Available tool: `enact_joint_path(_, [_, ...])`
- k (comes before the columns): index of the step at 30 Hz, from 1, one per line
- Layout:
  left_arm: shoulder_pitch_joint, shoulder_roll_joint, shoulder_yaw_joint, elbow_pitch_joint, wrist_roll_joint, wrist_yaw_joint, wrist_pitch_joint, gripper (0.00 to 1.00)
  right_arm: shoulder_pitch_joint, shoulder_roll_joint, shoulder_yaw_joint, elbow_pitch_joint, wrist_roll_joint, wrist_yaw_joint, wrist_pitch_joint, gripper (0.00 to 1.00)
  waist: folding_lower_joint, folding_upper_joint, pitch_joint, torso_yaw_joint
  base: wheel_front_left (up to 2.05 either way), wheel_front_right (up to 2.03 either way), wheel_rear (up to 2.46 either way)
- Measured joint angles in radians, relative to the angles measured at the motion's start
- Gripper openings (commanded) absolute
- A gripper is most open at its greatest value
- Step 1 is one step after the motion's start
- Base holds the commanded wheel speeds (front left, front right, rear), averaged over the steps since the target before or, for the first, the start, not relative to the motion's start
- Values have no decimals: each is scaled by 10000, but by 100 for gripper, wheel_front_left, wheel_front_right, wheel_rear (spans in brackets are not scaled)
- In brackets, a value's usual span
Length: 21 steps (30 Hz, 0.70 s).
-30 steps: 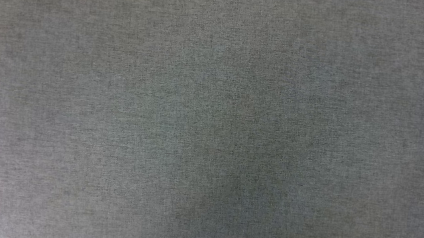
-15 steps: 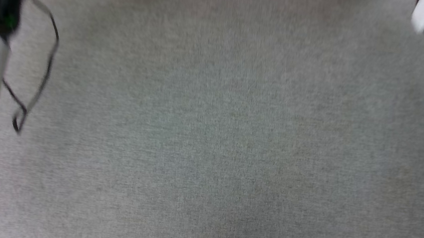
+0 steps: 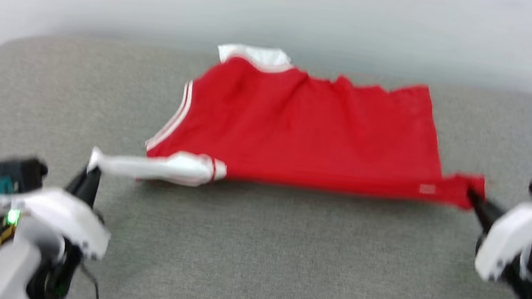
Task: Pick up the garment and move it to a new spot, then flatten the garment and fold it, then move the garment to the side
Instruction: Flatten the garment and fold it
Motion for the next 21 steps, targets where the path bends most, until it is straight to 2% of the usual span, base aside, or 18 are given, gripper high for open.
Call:
enact_joint_path(4, [2127,437,171,-2161,-303,1145,320,0,2093,128,-1057,-1174,-347,2,535,0,-1,0,-575,59,0,0,0])
enact_joint_path(8, [4023,834,458,-4199,-610,2378,671,0,3919,782,-1923,-2583,-823,0,1442,0,-1,0,-925,-9,0,0,0])
enact_joint_path(13, [5589,1197,717,-6011,-995,3438,1110,0,5616,1590,-3055,-4242,-1542,-2,2520,0,-1,0,-1058,-86,0,0,0])
enact_joint_path(17, [5962,1492,857,-6857,-1016,3758,1248,0,6094,2102,-3499,-5189,-1946,-2,3158,0,0,0,-997,-105,0,0,0])
enact_joint_path(21, [5406,1461,698,-6907,-938,3576,1429,0,5824,2426,-3651,-5352,-2186,-6,3482,0,0,0,-830,-161,0,0,0])
